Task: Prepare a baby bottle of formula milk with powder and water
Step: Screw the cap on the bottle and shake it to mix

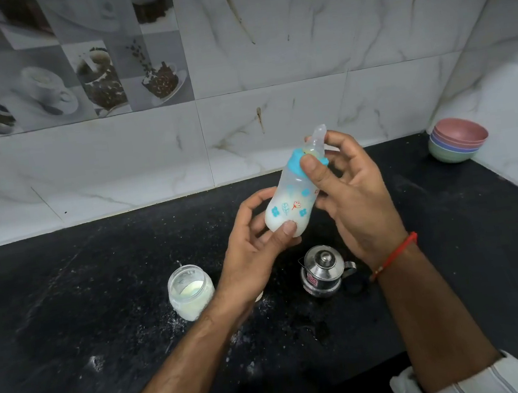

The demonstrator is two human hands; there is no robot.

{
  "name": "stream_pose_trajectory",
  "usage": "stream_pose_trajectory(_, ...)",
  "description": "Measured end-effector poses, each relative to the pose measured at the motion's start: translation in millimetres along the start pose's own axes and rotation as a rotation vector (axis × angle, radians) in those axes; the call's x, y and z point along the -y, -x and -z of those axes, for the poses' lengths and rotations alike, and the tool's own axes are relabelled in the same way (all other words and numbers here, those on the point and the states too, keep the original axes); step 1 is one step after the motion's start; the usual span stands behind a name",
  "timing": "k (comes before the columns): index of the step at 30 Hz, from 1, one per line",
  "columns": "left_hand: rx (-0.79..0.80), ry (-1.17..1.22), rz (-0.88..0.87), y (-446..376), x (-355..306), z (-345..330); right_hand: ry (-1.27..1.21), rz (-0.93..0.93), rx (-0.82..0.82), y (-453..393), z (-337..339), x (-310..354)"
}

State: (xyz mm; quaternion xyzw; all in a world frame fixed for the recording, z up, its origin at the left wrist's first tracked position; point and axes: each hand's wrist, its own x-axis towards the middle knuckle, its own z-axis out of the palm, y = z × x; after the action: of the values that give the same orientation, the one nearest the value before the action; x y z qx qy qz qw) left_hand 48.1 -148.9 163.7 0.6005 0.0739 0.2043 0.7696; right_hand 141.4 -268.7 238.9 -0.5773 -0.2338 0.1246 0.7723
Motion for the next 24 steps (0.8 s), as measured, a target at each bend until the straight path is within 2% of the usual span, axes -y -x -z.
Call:
stream_pose_trajectory(3,0.007,0.137,0.025,-0.7,-4.2,0.3,-0.136,-0.010,0.039,-3.3,8.4,-1.9)
stream_pose_trajectory(6,-0.004,0.108,-0.022,-2.4,-5.9,-1.3,-0.186,0.000,0.098,-3.4,11.9,-3.3)
stream_pose_trajectory(9,-0.082,0.026,-0.114,-2.4,-6.9,-7.5,-0.100,0.010,0.104,-0.8,7.7,-1.5)
stream_pose_trajectory(14,-0.124,-0.086,-0.250,0.0,-3.5,-15.2,0.107,0.071,0.130,3.1,-4.2,3.1)
stream_pose_trajectory(24,-0.236,-0.215,-0.361,-2.3,-0.5,-19.1,0.061,0.082,0.137,-3.9,1.1,5.3)
